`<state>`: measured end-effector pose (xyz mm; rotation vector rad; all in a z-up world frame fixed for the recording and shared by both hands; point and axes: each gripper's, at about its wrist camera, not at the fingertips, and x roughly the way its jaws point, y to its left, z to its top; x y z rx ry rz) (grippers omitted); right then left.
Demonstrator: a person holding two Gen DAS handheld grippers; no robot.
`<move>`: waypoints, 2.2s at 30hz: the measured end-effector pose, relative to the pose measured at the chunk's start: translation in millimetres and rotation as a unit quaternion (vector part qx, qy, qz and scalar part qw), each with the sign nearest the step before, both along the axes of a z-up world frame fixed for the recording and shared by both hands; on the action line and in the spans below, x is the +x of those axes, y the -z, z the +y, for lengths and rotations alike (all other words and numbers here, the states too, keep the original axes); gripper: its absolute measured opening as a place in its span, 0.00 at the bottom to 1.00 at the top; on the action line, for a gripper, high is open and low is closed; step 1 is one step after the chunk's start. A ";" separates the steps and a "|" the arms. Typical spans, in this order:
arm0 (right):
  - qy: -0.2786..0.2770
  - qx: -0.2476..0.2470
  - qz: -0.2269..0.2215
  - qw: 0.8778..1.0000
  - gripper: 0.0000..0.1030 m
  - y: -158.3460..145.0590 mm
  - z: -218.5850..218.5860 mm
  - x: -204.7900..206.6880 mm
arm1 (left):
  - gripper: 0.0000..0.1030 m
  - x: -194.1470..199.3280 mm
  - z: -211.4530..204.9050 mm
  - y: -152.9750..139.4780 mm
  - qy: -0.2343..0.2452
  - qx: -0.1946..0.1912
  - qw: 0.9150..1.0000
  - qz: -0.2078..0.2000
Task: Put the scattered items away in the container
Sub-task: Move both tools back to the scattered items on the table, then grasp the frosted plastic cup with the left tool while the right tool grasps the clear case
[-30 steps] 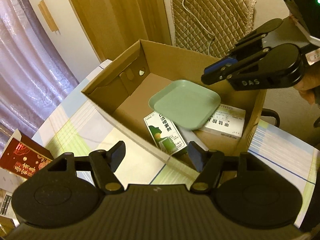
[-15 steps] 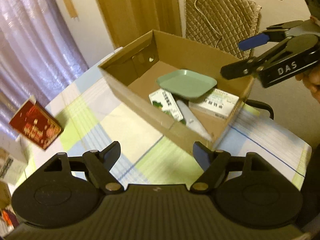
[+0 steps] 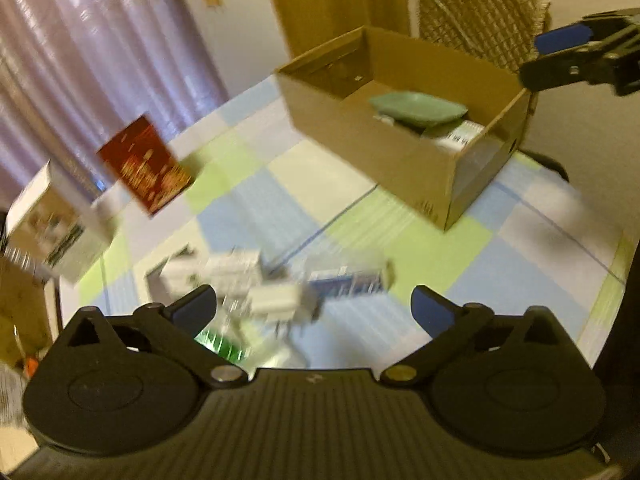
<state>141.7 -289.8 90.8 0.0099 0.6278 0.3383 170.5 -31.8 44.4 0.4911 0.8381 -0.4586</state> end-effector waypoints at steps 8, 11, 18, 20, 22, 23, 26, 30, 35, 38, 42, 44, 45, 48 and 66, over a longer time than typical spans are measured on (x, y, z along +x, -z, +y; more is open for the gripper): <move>-0.091 -0.031 -0.010 0.995 0.93 5.3 60.2 -26.1 | 0.99 -24.3 52.2 13.0 -0.056 0.000 0.998 0.027; -0.111 -0.037 0.003 0.993 0.93 15.4 77.7 -25.7 | 0.99 -29.3 64.2 14.9 -0.065 -0.003 0.998 0.024; -0.153 -0.063 0.023 0.986 0.93 37.8 107.1 -19.9 | 0.99 -30.0 87.9 27.2 -0.073 -0.016 0.997 0.032; -0.162 -0.067 0.029 0.984 0.93 44.4 112.6 -15.1 | 0.99 -28.4 92.6 33.2 -0.070 -0.018 0.997 0.036; -0.168 -0.074 0.036 0.982 0.93 51.9 116.2 -10.1 | 0.99 -25.1 96.3 41.2 -0.072 -0.018 0.996 0.046; -0.171 -0.077 0.040 0.981 0.93 56.4 119.1 -5.5 | 0.99 -22.7 97.8 45.9 -0.074 -0.017 0.996 0.051; -0.181 -0.085 0.053 0.978 0.93 69.5 124.1 4.7 | 0.99 -15.4 100.5 59.2 -0.079 -0.021 0.995 0.061; -0.190 -0.102 0.059 0.975 0.93 86.3 132.5 16.1 | 0.99 -2.5 99.7 76.3 -0.091 -0.031 0.993 0.064; -0.181 -0.100 0.063 0.976 0.93 106.7 139.0 33.7 | 0.99 17.0 98.6 99.0 -0.165 -0.080 0.981 0.066; -0.182 -0.100 0.063 0.976 0.93 119.8 142.0 43.4 | 0.99 24.3 94.4 111.0 -0.198 -0.107 0.972 0.059; -0.197 -0.118 0.064 0.971 0.93 136.3 145.5 52.0 | 0.99 29.5 86.1 127.4 -0.225 -0.116 0.966 0.042; -0.204 -0.128 0.063 0.969 0.93 142.6 146.2 54.6 | 0.99 32.4 84.1 133.7 -0.236 -0.117 0.964 0.037; -0.208 -0.131 0.062 0.967 0.93 145.1 146.2 55.0 | 0.99 34.3 83.2 136.5 -0.240 -0.116 0.963 0.034; -0.219 -0.143 0.055 0.964 0.93 151.4 146.8 55.6 | 0.98 39.3 81.0 144.2 -0.246 -0.114 0.962 0.029; -0.258 -0.206 0.037 0.943 0.93 175.9 173.5 75.4 | 0.66 33.2 92.8 148.4 -0.160 -0.099 0.978 0.092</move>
